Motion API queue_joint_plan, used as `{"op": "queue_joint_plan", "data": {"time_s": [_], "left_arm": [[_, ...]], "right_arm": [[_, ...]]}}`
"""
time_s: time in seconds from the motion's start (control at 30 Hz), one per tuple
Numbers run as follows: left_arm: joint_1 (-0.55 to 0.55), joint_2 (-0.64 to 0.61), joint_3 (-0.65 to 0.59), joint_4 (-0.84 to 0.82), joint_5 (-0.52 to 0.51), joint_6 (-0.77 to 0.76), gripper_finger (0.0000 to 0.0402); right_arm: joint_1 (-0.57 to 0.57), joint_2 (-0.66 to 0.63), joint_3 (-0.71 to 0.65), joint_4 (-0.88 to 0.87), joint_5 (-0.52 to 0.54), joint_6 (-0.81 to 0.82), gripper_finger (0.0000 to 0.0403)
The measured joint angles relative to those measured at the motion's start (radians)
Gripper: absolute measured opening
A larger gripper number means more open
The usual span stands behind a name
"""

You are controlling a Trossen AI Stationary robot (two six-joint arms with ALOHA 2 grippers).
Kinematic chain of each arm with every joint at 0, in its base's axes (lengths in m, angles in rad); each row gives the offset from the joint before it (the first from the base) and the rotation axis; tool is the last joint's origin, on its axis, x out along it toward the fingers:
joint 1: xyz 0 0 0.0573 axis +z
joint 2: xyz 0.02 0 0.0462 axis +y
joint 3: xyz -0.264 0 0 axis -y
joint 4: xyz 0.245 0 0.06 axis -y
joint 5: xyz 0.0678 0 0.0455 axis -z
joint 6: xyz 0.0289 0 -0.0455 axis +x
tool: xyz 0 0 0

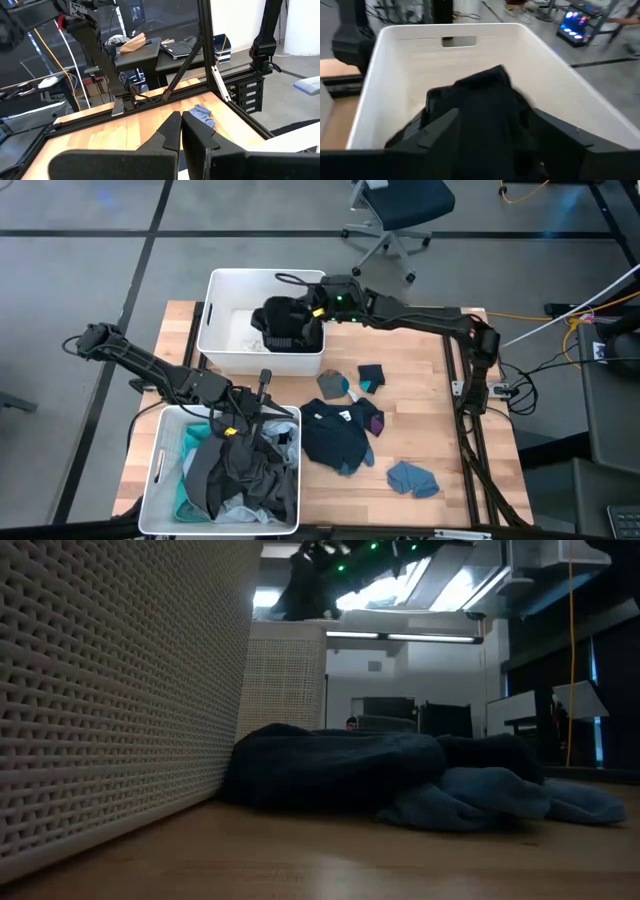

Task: Sort clothes
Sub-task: Put the black boxer into the top laundry organizer, then put the top dark blue sock into the bottom laundry organizer

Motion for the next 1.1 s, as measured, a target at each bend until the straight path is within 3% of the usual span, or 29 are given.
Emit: {"op": "queue_joint_plan", "data": {"time_s": [0.3, 0.47, 0.67, 0.87, 1.1], "left_arm": [[0.000, 0.000, 0.000, -0.003, 0.000, -0.003, 0.0005], [0.000, 0.000, 0.000, -0.002, 0.000, -0.003, 0.0005], [0.000, 0.000, 0.000, -0.001, 0.000, -0.004, 0.0005], [0.000, 0.000, 0.000, -0.002, 0.000, -0.010, 0.0005], [0.000, 0.000, 0.000, -0.002, 0.000, -0.010, 0.0005]], "right_arm": [[0.029, -0.232, 0.000, -0.343, 0.036, 0.030, 0.0254], [0.133, -0.332, 0.000, -0.570, 0.032, 0.042, 0.0253], [0.280, -0.364, -0.012, -0.788, 0.072, 0.107, 0.0253], [0.377, -0.371, -0.142, -0.853, 0.121, 0.160, 0.0253], [0.400, -0.390, -0.397, -0.760, 0.156, 0.197, 0.0253]]}}
